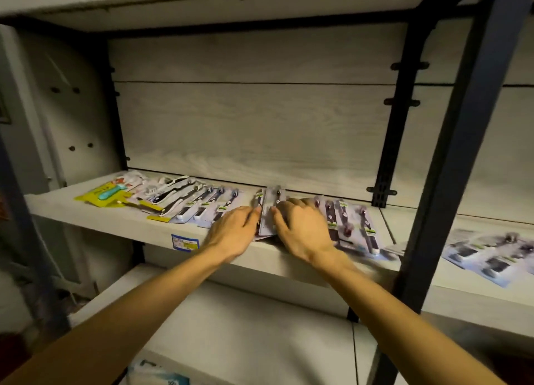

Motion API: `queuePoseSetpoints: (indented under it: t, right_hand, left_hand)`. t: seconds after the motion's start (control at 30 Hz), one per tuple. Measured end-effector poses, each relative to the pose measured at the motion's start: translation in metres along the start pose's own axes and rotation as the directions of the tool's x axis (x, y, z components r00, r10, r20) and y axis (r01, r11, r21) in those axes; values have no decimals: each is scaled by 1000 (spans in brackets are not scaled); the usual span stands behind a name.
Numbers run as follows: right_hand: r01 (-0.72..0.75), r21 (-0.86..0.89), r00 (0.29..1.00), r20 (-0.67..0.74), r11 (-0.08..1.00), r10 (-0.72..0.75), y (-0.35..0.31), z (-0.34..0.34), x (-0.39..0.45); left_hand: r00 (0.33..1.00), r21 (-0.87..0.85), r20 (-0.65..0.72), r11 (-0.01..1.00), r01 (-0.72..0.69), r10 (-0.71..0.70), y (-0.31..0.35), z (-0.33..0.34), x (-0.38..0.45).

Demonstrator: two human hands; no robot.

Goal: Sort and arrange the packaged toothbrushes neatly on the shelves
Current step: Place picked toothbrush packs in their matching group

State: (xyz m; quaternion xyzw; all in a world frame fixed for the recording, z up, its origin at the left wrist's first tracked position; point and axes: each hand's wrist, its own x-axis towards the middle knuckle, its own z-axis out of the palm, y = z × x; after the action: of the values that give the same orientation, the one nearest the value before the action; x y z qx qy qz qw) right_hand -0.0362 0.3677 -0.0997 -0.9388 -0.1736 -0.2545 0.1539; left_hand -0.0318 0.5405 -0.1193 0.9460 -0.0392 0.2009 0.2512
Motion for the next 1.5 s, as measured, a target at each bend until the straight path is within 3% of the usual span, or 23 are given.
queuePoseSetpoints:
  t: [0.13,0.23,0.37,0.47,0.63,0.73,1.0,1.1,1.23,1.37,1.5]
  right_hand:
    - [-20,24,998,62,1000,19,-3,-3,-1]
    - [-36,8,998,52,999,36,-5,-8,-3]
    - [-94,53,995,-19,994,95,-9,-23,-20]
    - [-101,2,994,-36,995,101,-7,-37,-47]
    - [-99,-58,994,-52,993,96,3,-69,-114]
    - [-88,-155,995,-68,984,78,11,-96,-156]
    - [-271,-346,960,-159,898,228,58,-177,-230]
    - [-290,-362,956,-158,886,248,89,-196,-253]
    - [-274,-392,962,-125,879,244,143,-214,-273]
    - [-242,-417,970,-123,876,210,202,-230,-274]
    - [-216,-341,970,-186,915,159,250,-231,-254]
  left_hand:
    - [996,63,81,998,24,-29,0,-2,3]
    - [990,12,136,1000,20,-21,3,-8,1]
    - [977,-162,202,986,-39,72,1,-21,-8]
    - [959,-99,142,968,-232,245,-2,-33,-20]
    - [833,-26,67,836,-549,549,25,-35,-50]
    - [717,-12,67,719,-695,694,54,-26,-70]
    - [477,-186,108,489,-852,872,152,-4,-117]
    - [449,-197,106,461,-865,887,192,15,-127]
    - [477,-141,136,494,-858,868,245,53,-127]
    - [650,-36,210,670,-741,730,293,88,-104]
    - [854,166,223,845,-509,470,322,110,-70]
